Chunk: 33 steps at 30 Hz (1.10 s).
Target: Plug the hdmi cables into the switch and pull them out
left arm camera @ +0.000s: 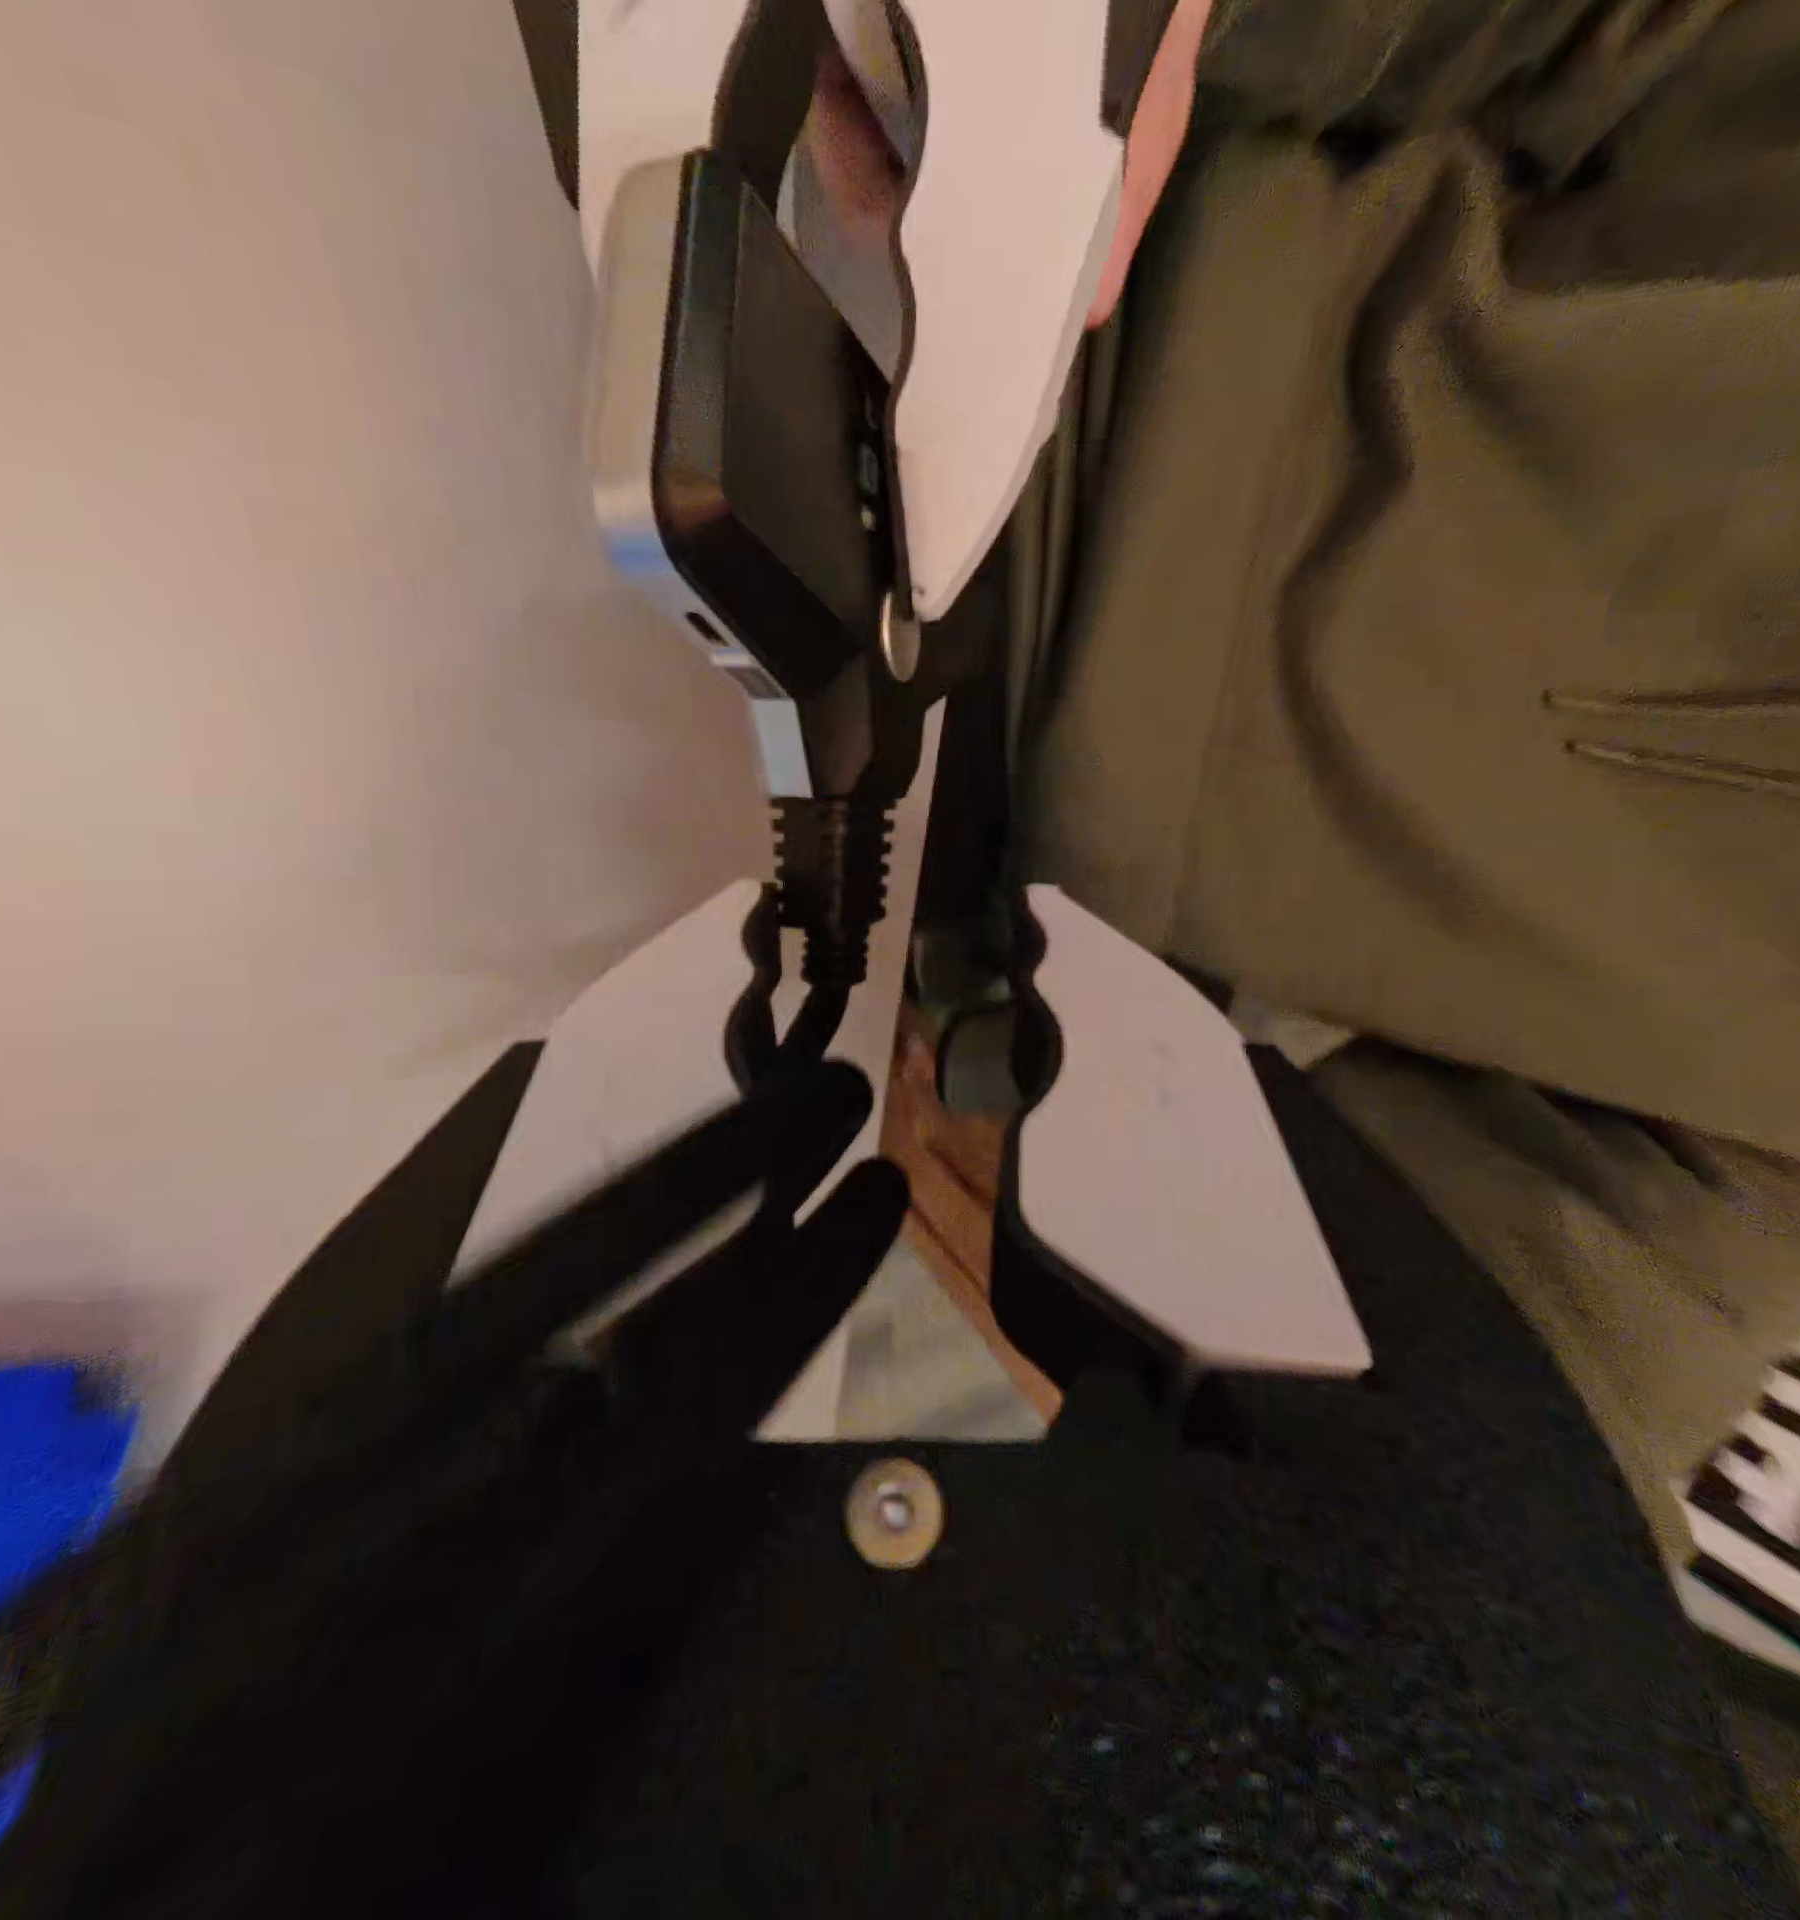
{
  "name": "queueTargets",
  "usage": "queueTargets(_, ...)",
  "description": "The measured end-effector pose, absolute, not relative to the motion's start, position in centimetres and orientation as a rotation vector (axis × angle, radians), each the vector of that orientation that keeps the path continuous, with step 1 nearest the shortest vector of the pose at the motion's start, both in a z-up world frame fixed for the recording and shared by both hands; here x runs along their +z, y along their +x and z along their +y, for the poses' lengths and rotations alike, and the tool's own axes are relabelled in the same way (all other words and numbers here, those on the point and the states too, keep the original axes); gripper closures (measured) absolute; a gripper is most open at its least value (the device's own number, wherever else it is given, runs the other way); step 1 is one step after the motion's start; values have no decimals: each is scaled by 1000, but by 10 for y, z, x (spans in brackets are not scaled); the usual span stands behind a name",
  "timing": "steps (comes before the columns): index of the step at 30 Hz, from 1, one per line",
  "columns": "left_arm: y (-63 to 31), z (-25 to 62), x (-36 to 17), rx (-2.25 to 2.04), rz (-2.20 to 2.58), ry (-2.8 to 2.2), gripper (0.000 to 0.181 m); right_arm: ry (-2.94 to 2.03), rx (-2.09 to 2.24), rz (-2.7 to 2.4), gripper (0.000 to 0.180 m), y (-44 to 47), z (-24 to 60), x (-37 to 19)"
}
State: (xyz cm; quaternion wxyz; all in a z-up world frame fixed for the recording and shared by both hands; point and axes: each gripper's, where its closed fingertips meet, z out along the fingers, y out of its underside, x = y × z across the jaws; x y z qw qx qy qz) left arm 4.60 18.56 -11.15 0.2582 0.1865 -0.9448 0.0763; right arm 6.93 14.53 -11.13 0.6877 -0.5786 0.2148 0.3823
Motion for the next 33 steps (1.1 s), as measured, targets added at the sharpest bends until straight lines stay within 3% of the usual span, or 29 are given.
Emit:
queueTargets(8,85,198,-94,-539,-2757,552,140,-970,911,440,157,82,145,-110)
queueTargets(12,104,195,-75,-731,-2903,593,119,-880,832,333,157,87,140,-94)
queueTargets(14,111,190,-65,-780,-2970,542,117,-815,831,301,157,92,135,-86)
queueTargets(18,93,161,-62,-469,-2854,360,121,-832,809,319,157,91,149,-89)
queueTargets(23,90,150,-51,-175,-2583,623,120,-775,847,376,157,99,147,-94)
queueTargets(29,140,131,-46,393,-2878,452,120,-673,844,410,157,133,135,-78)
queueTargets(33,176,160,-54,73,-2993,797,124,-755,829,412,157,139,158,-87)
